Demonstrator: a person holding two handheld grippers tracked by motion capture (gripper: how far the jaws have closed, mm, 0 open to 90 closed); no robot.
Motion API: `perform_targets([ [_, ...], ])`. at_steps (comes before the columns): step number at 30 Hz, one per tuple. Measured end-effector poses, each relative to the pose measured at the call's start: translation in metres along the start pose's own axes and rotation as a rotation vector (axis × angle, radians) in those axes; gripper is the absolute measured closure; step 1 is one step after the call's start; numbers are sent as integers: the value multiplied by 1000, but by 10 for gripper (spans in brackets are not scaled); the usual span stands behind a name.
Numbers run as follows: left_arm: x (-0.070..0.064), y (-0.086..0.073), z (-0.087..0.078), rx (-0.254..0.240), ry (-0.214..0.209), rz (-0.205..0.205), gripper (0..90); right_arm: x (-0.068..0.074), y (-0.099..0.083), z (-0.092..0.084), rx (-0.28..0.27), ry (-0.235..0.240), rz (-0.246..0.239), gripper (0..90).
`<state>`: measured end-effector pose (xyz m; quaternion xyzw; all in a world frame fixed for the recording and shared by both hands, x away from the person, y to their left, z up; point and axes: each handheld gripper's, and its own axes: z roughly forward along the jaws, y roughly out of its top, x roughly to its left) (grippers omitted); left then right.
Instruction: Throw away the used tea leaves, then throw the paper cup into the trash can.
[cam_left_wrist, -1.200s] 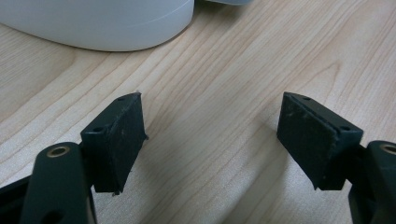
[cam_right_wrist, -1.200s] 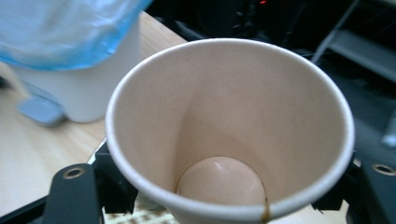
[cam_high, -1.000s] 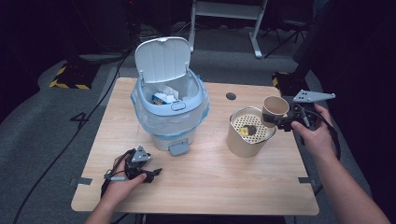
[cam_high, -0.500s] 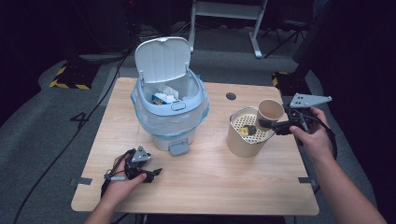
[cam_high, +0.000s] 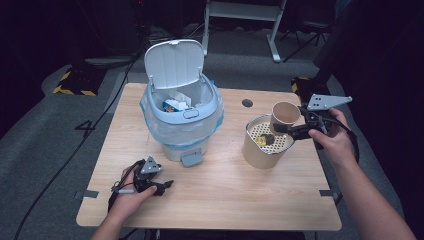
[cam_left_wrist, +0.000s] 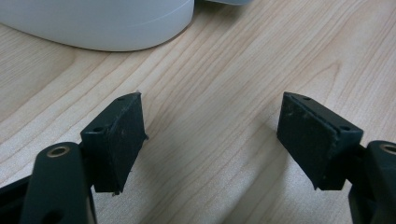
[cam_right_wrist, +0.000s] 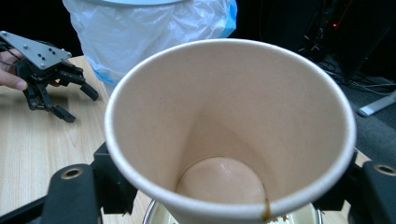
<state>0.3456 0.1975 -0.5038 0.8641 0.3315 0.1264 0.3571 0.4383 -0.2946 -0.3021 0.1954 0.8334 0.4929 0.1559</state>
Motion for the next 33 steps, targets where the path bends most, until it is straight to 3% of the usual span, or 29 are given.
perform_targets([
  [16, 0, 0, 0, 1, -5, 4, 237, -7, 49, 14, -29, 34, -34, 262],
  [25, 0, 1, 1, 0, -7, 5, 238, -12, 78, 31, -88, 72, -33, 260],
  [33, 0, 1, 2, 0, -6, 1, 238, -10, 105, 51, -98, 97, -53, 259],
])
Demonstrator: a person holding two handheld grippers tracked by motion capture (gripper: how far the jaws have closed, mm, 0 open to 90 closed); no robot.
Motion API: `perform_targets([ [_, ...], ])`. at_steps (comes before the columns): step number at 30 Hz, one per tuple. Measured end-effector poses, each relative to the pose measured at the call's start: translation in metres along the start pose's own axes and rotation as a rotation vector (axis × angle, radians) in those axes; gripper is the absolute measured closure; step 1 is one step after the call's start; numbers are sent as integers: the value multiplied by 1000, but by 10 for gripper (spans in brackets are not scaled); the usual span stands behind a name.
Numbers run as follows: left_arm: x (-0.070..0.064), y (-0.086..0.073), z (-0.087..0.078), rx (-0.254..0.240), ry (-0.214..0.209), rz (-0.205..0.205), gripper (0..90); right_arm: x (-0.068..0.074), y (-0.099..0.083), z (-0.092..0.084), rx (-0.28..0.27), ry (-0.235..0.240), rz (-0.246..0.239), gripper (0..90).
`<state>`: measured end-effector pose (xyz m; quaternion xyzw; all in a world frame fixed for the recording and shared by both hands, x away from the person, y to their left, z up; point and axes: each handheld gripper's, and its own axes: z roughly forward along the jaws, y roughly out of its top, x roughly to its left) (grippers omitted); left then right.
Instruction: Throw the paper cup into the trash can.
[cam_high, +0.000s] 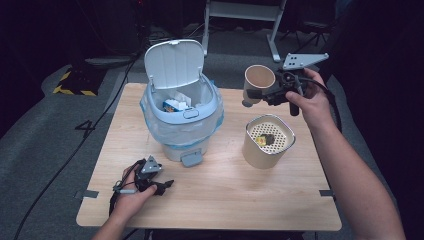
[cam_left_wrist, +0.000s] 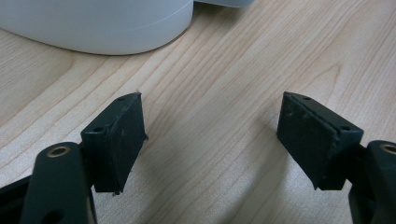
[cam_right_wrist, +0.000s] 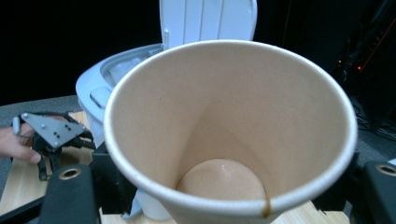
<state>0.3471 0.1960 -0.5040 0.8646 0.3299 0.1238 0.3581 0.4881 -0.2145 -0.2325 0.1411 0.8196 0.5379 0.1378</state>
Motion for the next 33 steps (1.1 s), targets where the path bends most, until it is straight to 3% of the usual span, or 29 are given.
perform_targets([
  [8, 3, 1, 1, 0, -10, 7, 235, -1, 19, 27, -47, 0, 13, 257],
  [13, 5, 3, 2, 2, -11, 10, 235, 1, 31, 45, -78, 34, 29, 257],
  [19, 5, 3, 3, 2, -9, 10, 235, 7, 41, 67, -64, 70, 12, 256],
  [29, 5, 3, 3, 3, -10, 11, 235, 3, 45, 97, -89, 131, 57, 255],
  [33, 5, 3, 3, 3, -10, 11, 235, 1, 47, 109, -66, 133, 57, 255],
])
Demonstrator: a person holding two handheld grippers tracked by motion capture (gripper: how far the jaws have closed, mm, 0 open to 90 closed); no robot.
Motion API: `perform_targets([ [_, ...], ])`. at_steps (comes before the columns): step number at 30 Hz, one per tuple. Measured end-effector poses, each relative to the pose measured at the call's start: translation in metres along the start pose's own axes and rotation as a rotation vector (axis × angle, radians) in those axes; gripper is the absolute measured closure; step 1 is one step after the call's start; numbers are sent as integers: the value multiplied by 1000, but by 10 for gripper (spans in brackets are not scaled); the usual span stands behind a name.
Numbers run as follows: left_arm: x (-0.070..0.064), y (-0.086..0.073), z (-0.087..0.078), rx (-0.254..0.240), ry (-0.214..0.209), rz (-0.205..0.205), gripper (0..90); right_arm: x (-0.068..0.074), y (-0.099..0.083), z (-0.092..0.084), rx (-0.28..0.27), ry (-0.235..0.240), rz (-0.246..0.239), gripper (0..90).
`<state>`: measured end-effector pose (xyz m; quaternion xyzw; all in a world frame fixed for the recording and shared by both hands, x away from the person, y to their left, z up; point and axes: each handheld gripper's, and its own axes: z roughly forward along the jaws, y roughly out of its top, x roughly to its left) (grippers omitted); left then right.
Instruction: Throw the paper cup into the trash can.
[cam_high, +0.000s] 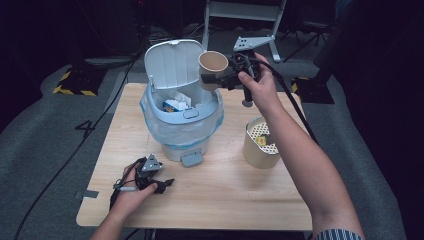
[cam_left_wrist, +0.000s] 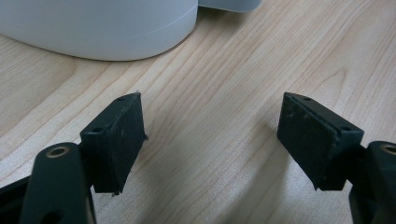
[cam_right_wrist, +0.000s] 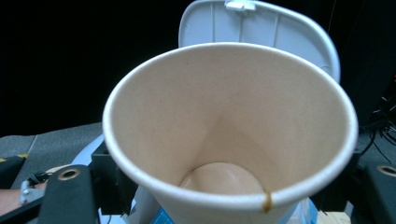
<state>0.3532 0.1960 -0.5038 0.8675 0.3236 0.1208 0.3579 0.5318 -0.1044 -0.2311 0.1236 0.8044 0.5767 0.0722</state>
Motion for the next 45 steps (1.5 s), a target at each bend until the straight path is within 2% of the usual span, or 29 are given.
perform_targets([
  [7, 0, 0, 0, 0, 0, 0, 235, 3, 0, 21, 48, 21, -6, 253],
  [13, 0, 0, 0, 0, 0, 0, 235, 7, -2, 37, 112, 22, -23, 252],
  [15, 0, 0, 0, 0, 0, 0, 235, 8, -2, 42, 126, 41, -2, 251],
  [16, 0, 0, 0, 0, 0, 0, 235, 8, -3, 43, 135, 46, 0, 251],
  [19, 0, 0, 0, 0, 0, 0, 235, 10, -3, 49, 179, 34, -46, 250],
  [26, 0, 0, 0, 0, 0, 1, 235, 12, -6, 55, 213, 32, -54, 245],
  [28, 0, 0, 0, 0, 1, 1, 235, 12, -8, 58, 226, 48, -50, 215],
  [31, 0, 0, 0, 0, 2, 1, 235, 13, -10, 61, 251, 45, -65, 183],
  [36, 0, 0, 0, 0, 1, 1, 235, 12, -10, 60, 230, 20, -69, 158],
  [40, 0, 0, 0, 0, 3, 2, 235, 12, -8, 58, 211, 19, -64, 158],
  [45, 0, 0, 0, 1, 2, 2, 235, 13, -6, 50, 198, -1, -69, 158],
])
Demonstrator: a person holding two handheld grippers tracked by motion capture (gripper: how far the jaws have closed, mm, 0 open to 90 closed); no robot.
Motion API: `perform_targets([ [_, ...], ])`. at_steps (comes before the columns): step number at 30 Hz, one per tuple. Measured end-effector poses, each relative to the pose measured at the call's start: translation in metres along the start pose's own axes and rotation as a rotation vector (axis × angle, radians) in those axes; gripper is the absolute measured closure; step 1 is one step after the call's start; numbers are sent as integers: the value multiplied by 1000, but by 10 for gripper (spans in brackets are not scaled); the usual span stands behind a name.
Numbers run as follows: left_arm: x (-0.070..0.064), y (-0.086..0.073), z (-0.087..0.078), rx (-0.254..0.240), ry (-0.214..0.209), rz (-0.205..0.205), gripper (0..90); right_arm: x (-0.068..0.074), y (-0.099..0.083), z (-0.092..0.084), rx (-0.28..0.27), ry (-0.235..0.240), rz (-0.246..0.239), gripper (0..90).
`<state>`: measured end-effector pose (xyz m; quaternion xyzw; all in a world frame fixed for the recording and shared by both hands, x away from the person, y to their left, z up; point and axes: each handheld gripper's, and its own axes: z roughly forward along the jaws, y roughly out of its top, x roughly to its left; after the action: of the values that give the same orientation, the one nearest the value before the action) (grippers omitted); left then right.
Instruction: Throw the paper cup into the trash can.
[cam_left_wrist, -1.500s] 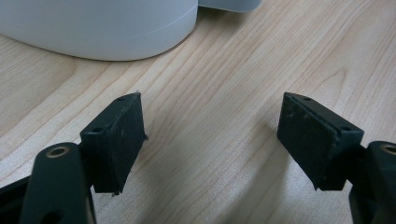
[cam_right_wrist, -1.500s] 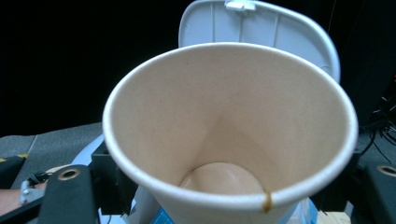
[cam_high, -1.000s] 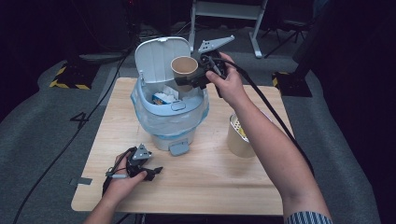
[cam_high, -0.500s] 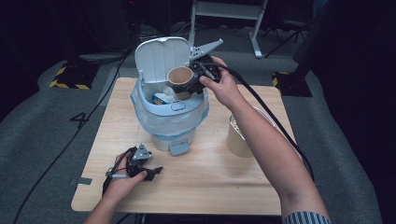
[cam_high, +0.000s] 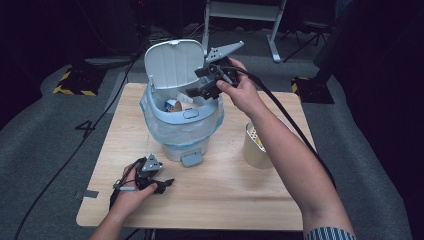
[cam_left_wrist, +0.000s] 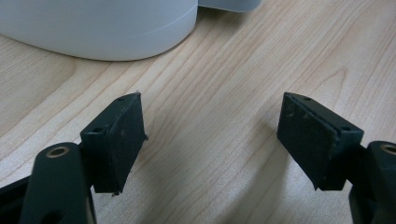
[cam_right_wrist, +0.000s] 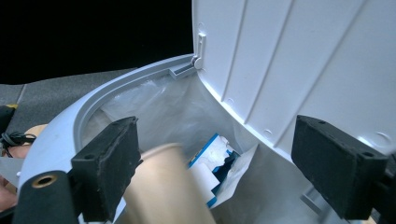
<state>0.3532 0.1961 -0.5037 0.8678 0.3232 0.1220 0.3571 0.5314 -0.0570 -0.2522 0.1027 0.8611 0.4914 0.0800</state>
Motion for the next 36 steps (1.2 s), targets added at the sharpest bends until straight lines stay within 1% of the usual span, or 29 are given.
perform_targets([
  [5, 0, 0, 0, -1, -1, -2, 235, 3, 3, -16, 4, -29, 0, 159],
  [8, 0, 0, 0, 0, 0, -1, 236, 8, 4, -35, -8, -47, 5, 161],
  [11, 0, -1, 0, -2, 3, -11, 236, 10, 3, -47, -6, -63, 2, 162],
  [12, 1, -1, -1, -2, 11, -7, 235, 12, 2, -55, -8, -71, 5, 163],
  [14, 1, -1, -1, -1, 11, -17, 235, 14, -1, -68, -13, -93, 6, 163],
  [17, 2, -2, -2, -3, 13, -18, 236, 17, -6, -88, -14, -113, 22, 166],
  [19, 2, -3, -2, -3, 14, -15, 235, 19, -11, -102, -19, -132, 29, 168],
  [23, 4, -4, -4, -3, 17, -20, 236, 21, -20, -124, -29, -152, 44, 171],
  [24, 4, -4, -4, -2, 17, -19, 236, 23, -25, -132, -30, -164, 49, 174],
  [29, 4, -4, -4, -2, 17, -22, 236, 25, -43, -158, -30, -194, 79, 189],
  [31, 4, -4, -4, -2, 17, -22, 236, 26, -52, -170, -25, -213, 89, 193],
  [36, 4, -4, -4, -2, 17, -22, 236, 27, -67, -189, -13, -241, 102, 206],
])
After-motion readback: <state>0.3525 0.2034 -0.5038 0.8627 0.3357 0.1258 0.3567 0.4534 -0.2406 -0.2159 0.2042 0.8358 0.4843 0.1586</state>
